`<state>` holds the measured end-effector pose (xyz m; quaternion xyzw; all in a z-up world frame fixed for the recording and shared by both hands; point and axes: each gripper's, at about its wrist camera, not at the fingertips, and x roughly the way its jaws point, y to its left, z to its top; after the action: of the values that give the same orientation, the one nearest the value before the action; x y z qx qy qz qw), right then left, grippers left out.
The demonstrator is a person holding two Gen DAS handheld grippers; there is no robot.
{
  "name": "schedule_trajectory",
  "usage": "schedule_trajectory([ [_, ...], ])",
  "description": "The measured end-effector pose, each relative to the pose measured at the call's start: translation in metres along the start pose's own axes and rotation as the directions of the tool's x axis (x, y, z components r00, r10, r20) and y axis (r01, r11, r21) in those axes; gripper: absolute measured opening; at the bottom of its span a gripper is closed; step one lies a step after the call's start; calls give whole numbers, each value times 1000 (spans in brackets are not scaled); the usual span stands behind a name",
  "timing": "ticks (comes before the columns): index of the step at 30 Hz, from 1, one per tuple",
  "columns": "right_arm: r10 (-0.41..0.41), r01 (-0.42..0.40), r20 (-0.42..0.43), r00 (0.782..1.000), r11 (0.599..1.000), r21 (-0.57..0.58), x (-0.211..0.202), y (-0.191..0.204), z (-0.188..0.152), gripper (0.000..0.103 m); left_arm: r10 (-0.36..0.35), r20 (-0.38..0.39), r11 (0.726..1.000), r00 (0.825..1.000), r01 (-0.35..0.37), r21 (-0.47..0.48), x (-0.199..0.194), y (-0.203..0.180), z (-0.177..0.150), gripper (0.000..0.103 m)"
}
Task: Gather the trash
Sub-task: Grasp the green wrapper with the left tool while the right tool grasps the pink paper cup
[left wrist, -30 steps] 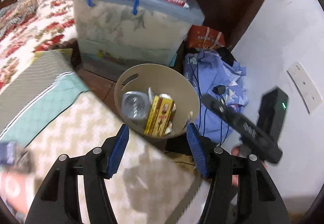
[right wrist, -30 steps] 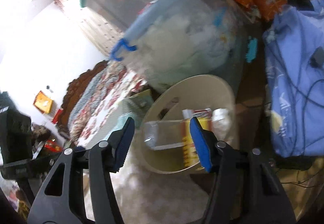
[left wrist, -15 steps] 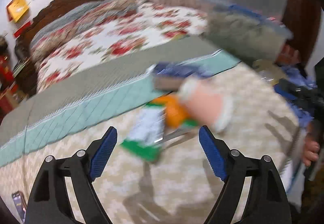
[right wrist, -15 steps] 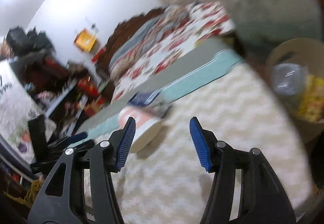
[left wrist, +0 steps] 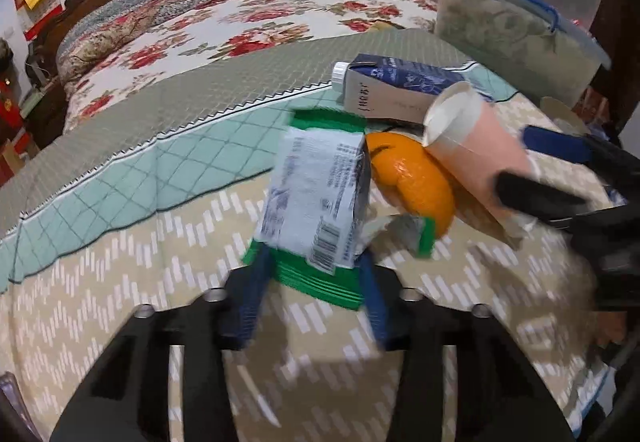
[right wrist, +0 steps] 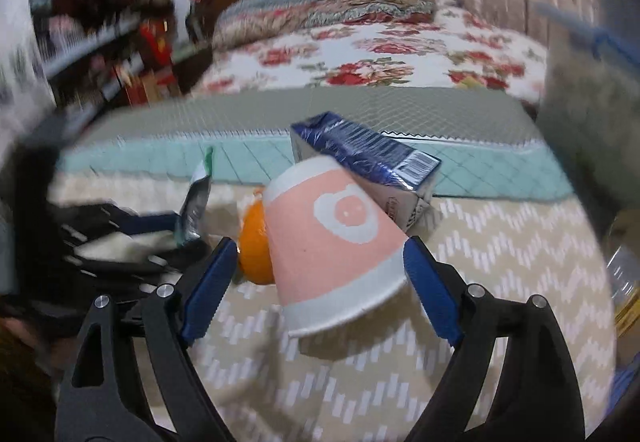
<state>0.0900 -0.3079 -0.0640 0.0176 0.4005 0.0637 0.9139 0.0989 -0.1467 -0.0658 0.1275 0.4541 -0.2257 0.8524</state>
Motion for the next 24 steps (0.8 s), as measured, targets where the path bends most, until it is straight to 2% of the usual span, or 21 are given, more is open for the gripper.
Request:
schedule_trajectory([
  [2,-64,63,-11,998,997,-41,7,7,-2,83,-27,3,999,1000,27,-19,-7,5,-7,17],
  [4,-107,107,-3,994,992,-68,10,12,-5,69,-39,13,998,999,39,-40,-14,10,-16,13],
  [5,-106,106,7,994,992,-66,9,13,-5,66,-50,17,997,999,51,-54,-18,13,-20,11],
  [7,-113,116,40,993,991,-68,2,16,-8,53,-91,31,991,995,93,-93,-29,21,-30,9],
  [10,-118,123,78,990,991,-56,-14,20,-14,42,-124,54,983,991,131,-130,-42,29,-41,9],
  [15,-78,73,154,985,997,34,-48,18,-23,40,-173,84,964,981,186,-190,-59,42,-56,8],
  [18,11,-37,204,979,991,126,-76,12,-32,40,-212,92,948,973,228,-223,-65,48,-62,8],
  [19,93,-132,216,972,975,178,-85,7,-37,40,-225,95,943,970,241,-231,-66,49,-64,8],
  [20,125,-170,221,967,965,199,-88,4,-39,40,-239,99,937,966,256,-238,-68,50,-66,8],
  [21,167,-219,226,960,949,228,-90,1,-42,40,-247,101,933,964,265,-242,-69,50,-66,8],
  [22,235,-295,229,945,915,277,-91,-3,-50,40,-258,104,929,961,276,-247,-70,50,-68,8],
  [24,326,-389,227,918,852,350,-88,-9,-59,40,-277,108,920,955,296,-255,-73,50,-71,8],
])
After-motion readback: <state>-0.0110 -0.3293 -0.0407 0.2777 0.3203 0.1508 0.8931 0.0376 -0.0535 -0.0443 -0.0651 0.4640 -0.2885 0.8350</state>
